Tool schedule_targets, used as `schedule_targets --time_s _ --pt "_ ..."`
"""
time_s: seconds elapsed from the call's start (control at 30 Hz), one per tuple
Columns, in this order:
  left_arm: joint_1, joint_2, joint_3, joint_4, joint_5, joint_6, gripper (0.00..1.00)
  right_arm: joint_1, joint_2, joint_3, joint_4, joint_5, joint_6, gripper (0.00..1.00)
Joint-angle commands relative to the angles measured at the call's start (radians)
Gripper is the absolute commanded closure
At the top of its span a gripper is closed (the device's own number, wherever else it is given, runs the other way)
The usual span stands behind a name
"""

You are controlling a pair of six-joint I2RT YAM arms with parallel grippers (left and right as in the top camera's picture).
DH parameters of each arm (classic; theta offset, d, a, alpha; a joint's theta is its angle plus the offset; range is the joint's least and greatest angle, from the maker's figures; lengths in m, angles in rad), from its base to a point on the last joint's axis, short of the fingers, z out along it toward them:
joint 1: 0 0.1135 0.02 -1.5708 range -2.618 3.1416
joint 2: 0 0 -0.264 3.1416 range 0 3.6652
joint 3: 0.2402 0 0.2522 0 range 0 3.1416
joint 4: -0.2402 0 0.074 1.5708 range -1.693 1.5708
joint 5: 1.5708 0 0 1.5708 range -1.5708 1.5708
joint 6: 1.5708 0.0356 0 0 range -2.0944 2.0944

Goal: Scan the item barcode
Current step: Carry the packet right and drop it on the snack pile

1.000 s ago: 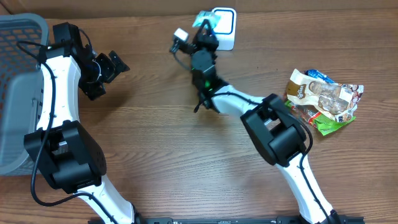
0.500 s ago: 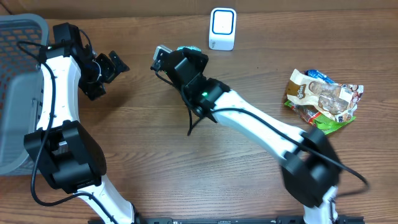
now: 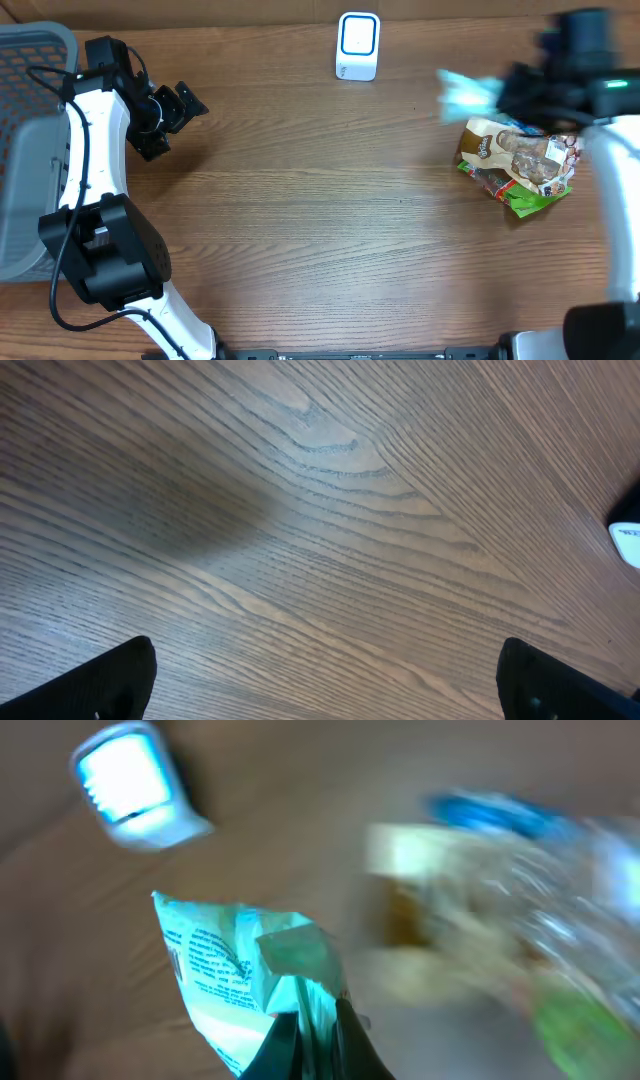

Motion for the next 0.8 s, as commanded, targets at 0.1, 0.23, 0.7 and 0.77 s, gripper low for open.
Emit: schedule_targets --time_s 0.1,0.23,0.7,0.77 --pt "-0.006 -0.01 0.009 0.0 -0.005 -0.014 0.0 -0.389 0.097 -0.006 -0.204 -0.149 0.082 0.96" --pt "-0.006 -0.01 0.009 0.0 -0.005 -0.014 0.0 -0.511 0.165 -0.047 -0.208 -0.149 0.039 0.96" --pt "-0.006 -0.01 0.009 0.0 -0.005 -0.014 0.0 -0.555 0.204 0.05 -0.344 -0.381 -0.188 0.49" --pt "-0.006 -0.01 0.009 0.0 -0.005 -0.014 0.0 -0.547 0.196 0.123 -0.436 -0.433 -0.262 0.49"
